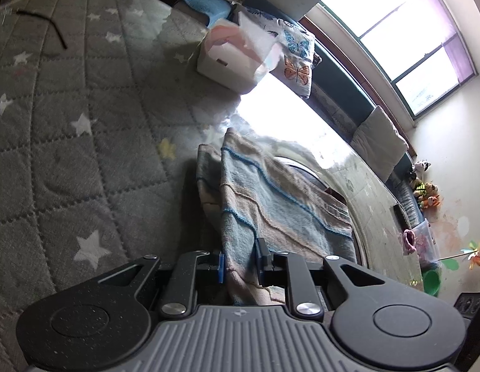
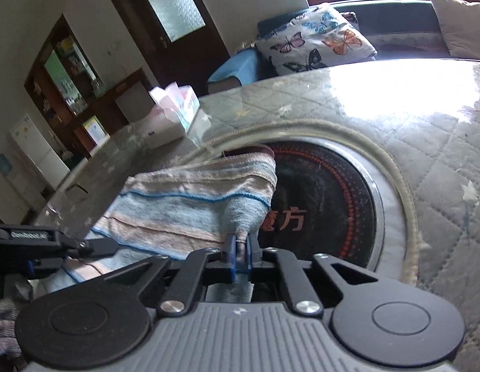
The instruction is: Fold towel
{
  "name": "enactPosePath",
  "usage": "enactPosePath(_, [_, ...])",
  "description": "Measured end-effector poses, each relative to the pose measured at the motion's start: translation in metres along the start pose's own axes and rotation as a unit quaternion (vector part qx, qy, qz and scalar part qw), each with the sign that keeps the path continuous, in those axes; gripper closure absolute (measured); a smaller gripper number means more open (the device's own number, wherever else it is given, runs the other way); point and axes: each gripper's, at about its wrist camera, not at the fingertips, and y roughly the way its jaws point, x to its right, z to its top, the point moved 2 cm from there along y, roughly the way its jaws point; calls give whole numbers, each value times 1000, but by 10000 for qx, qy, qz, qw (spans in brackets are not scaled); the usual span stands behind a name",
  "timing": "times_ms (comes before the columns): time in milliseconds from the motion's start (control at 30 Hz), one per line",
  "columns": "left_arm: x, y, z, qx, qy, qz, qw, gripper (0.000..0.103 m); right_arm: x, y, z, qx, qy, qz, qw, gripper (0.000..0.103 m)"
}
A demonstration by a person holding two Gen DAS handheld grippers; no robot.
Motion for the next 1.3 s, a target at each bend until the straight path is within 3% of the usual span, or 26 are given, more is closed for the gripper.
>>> enactPosePath(300, [74, 9, -11, -60, 527, -291, 9982, 85, 21, -53, 6, 403, -31, -181, 9990, 99])
enactPosePath(567, [168, 53, -39, -286, 1155, -673, 9906, 85, 82, -124, 18, 884, 58, -852, 9924, 99])
enactPosePath(800, [234, 94, -66, -470, 1605, -923, 9816, 85, 145, -166, 23, 1039, 201, -1432, 9840, 99])
enactPosePath(933, [254, 118, -83, -596, 1822, -932, 9770, 85, 179, -177, 24, 1078, 321, -1680, 9793, 99])
enactPosePath(1100, [255, 145, -101, -871, 2147, -528, 9714, 76, 217, -169, 11, 829, 611, -1845, 9774, 96])
enactPosePath(1200, [253, 138, -99, -690, 2361, -462, 9682, 67, 231, -162, 0, 718, 666, -1947, 9760, 94])
enactPosePath(1300, [257, 128, -93, -405, 2556, -349, 9653, 69, 232, -165, 3, 787, 563, -1922, 9766, 93])
